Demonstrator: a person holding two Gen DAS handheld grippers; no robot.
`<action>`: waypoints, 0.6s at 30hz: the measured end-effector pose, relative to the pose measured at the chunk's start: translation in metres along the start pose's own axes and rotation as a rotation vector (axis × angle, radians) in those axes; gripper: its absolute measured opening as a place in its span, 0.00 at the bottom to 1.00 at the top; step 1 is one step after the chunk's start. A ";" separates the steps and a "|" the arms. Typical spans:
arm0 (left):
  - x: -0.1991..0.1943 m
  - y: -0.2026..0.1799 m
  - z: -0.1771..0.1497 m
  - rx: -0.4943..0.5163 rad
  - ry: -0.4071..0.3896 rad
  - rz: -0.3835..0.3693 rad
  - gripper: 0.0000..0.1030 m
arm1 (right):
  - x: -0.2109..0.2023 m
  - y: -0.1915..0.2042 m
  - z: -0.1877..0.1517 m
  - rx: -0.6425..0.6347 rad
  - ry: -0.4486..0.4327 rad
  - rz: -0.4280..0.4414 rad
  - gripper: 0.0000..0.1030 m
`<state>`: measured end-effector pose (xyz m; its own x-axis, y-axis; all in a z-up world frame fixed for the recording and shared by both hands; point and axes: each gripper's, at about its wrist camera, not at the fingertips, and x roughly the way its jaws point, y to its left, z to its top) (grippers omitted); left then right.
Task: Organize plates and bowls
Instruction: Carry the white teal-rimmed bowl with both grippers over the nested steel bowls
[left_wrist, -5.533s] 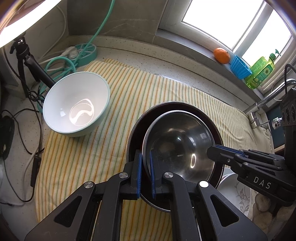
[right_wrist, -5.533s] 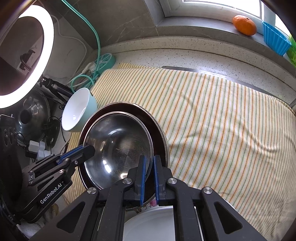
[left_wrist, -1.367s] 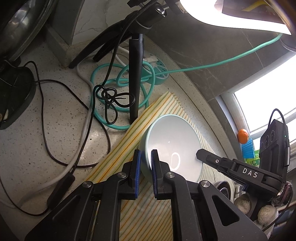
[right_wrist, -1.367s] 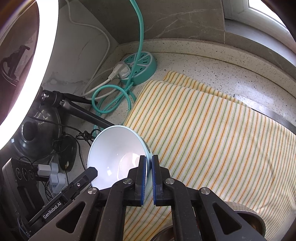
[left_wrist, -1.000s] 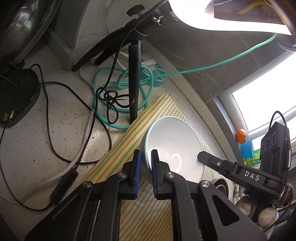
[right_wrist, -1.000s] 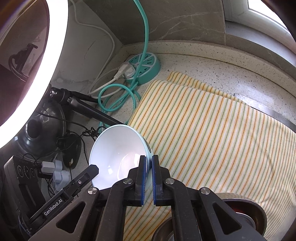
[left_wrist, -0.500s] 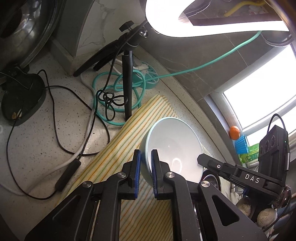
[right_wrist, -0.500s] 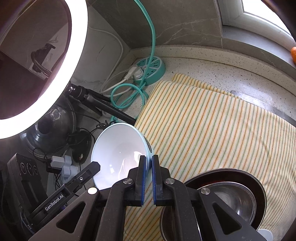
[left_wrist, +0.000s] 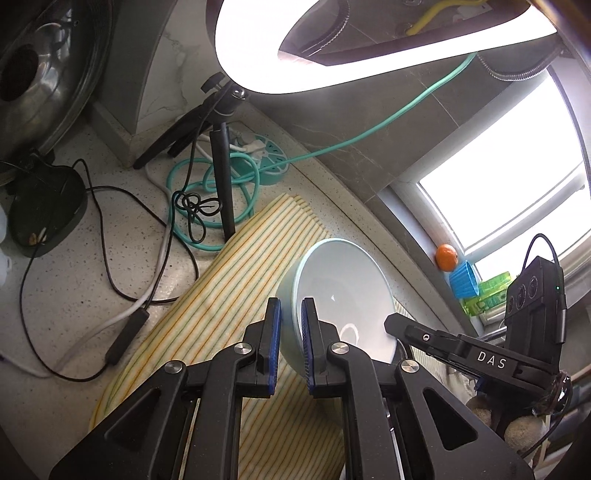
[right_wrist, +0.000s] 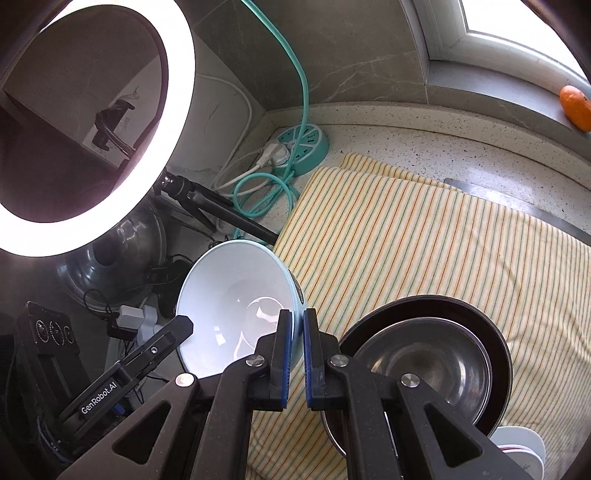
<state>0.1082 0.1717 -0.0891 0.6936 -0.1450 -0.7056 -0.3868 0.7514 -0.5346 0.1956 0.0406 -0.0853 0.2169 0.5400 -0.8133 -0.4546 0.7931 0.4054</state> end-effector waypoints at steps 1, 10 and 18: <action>0.000 -0.003 -0.001 0.006 0.002 -0.003 0.09 | -0.003 -0.001 -0.001 0.003 -0.003 0.001 0.05; 0.004 -0.031 -0.012 0.061 0.022 -0.032 0.09 | -0.031 -0.021 -0.013 0.042 -0.035 -0.010 0.05; 0.013 -0.057 -0.023 0.112 0.055 -0.054 0.09 | -0.053 -0.045 -0.025 0.081 -0.057 -0.036 0.05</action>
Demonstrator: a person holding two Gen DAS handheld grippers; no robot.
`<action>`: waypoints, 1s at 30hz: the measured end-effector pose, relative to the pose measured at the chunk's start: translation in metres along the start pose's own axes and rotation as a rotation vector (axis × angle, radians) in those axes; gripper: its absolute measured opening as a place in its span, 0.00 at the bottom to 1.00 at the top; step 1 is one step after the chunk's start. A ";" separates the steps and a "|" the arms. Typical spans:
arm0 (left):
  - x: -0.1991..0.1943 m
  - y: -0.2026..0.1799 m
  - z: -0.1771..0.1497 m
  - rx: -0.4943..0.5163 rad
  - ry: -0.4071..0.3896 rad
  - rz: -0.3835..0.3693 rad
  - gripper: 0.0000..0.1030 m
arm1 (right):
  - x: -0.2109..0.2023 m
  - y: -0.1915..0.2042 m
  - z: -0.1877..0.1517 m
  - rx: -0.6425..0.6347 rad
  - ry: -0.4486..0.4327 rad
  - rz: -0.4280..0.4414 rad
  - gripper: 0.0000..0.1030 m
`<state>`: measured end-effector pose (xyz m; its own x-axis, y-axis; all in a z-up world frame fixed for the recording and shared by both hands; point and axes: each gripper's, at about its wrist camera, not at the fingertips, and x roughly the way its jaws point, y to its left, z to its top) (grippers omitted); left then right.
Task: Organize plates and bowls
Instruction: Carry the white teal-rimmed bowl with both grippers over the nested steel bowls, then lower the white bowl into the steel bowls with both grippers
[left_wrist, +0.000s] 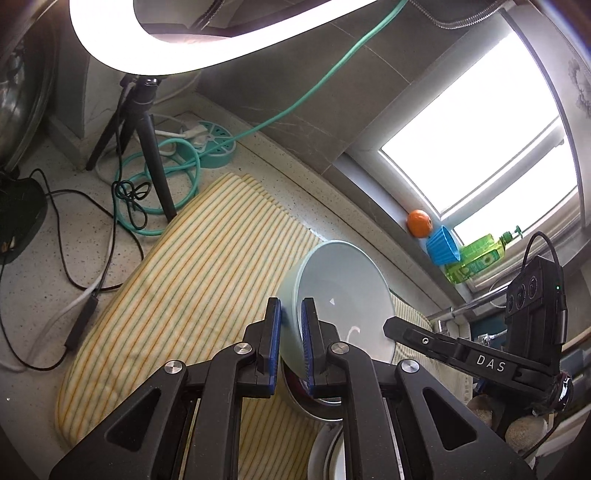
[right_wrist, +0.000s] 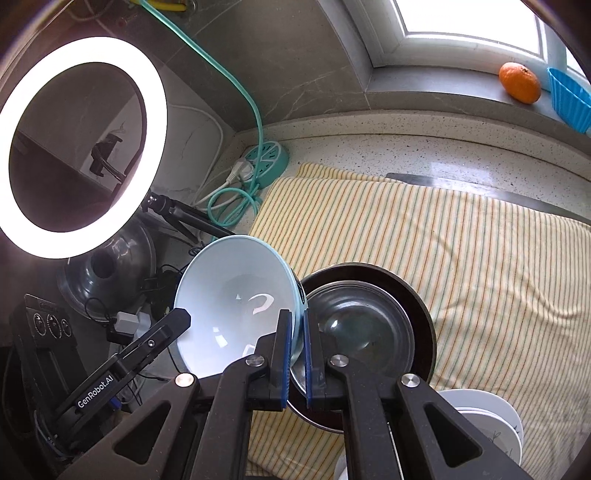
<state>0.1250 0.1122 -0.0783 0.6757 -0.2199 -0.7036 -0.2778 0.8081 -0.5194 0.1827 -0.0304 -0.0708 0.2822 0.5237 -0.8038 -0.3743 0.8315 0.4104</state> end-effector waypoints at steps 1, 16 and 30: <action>0.002 -0.003 -0.001 0.005 0.005 -0.002 0.09 | -0.002 -0.002 -0.001 0.004 -0.002 -0.004 0.05; 0.032 -0.029 -0.020 0.064 0.083 0.002 0.09 | -0.014 -0.041 -0.017 0.051 0.004 -0.063 0.05; 0.045 -0.032 -0.025 0.084 0.117 0.028 0.09 | -0.001 -0.056 -0.025 0.057 0.034 -0.088 0.06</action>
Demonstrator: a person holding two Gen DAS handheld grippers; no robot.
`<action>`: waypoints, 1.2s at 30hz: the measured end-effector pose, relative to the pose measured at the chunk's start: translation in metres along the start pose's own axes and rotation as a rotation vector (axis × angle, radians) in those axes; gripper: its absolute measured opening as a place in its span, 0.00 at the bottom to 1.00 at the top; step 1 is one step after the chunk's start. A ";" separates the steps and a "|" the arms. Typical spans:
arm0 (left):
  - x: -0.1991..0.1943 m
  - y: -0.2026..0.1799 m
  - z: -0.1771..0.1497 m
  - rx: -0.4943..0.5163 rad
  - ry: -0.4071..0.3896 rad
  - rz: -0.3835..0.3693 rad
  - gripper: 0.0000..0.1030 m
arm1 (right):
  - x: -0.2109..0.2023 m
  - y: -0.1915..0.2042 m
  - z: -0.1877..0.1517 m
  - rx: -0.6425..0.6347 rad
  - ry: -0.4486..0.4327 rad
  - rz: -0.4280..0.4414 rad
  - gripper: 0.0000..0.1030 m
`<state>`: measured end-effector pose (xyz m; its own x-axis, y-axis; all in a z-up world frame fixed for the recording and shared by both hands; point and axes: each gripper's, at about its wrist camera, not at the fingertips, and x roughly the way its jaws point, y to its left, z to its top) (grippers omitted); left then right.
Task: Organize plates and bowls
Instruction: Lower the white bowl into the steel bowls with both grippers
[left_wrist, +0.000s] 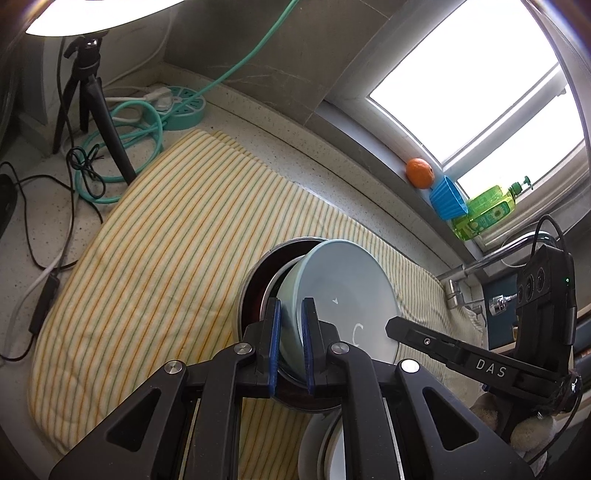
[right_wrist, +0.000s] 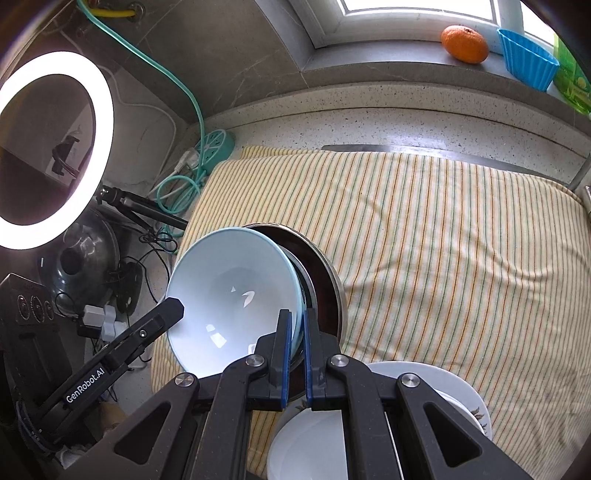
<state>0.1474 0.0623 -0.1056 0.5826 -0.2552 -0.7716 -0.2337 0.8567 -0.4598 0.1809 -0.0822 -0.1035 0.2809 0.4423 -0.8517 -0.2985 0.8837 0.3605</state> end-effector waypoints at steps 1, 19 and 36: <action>0.001 0.000 -0.001 0.001 0.002 0.001 0.09 | 0.001 0.000 0.000 0.000 0.001 0.000 0.06; 0.008 0.004 -0.005 0.017 0.017 0.023 0.09 | 0.010 -0.001 -0.004 -0.005 0.013 -0.012 0.06; 0.010 0.003 -0.004 0.044 0.031 0.021 0.09 | 0.008 -0.003 -0.005 -0.007 0.009 -0.022 0.08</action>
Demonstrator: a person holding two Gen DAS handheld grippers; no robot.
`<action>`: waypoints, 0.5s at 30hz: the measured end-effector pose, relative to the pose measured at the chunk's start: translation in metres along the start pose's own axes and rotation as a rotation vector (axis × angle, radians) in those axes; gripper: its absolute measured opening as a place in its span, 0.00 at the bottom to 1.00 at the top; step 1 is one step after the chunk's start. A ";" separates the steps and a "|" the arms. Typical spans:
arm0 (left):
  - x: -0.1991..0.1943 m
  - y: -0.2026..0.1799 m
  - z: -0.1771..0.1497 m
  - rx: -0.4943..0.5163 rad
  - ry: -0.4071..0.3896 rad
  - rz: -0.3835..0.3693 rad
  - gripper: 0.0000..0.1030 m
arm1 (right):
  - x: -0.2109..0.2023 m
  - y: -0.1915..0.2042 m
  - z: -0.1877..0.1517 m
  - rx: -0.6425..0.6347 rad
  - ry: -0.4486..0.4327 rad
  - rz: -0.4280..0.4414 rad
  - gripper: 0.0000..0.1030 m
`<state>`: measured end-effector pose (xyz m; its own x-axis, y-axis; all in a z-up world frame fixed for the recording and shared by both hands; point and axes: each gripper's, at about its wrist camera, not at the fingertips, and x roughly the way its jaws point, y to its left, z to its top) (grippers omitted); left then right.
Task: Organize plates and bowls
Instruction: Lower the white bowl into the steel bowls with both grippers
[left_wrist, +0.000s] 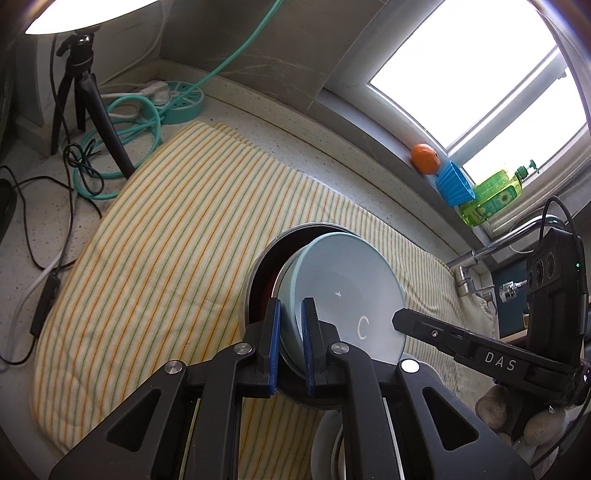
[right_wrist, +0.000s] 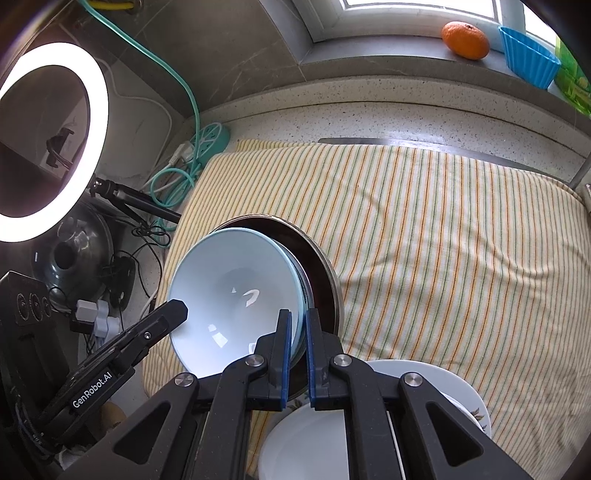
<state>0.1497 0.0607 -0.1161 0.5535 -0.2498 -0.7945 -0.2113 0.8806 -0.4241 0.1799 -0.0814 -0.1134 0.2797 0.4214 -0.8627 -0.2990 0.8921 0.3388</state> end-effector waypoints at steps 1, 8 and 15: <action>0.000 0.000 0.000 0.002 0.001 0.000 0.09 | 0.000 0.000 0.000 -0.002 -0.001 0.000 0.08; -0.004 -0.002 -0.002 0.016 -0.001 0.004 0.09 | -0.005 0.001 -0.001 -0.003 -0.014 -0.007 0.08; -0.013 -0.008 -0.002 0.044 -0.020 0.016 0.11 | -0.014 0.000 -0.002 -0.005 -0.036 -0.007 0.08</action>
<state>0.1426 0.0558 -0.1033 0.5666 -0.2273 -0.7920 -0.1853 0.9015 -0.3912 0.1743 -0.0879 -0.1016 0.3149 0.4209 -0.8507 -0.3014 0.8942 0.3309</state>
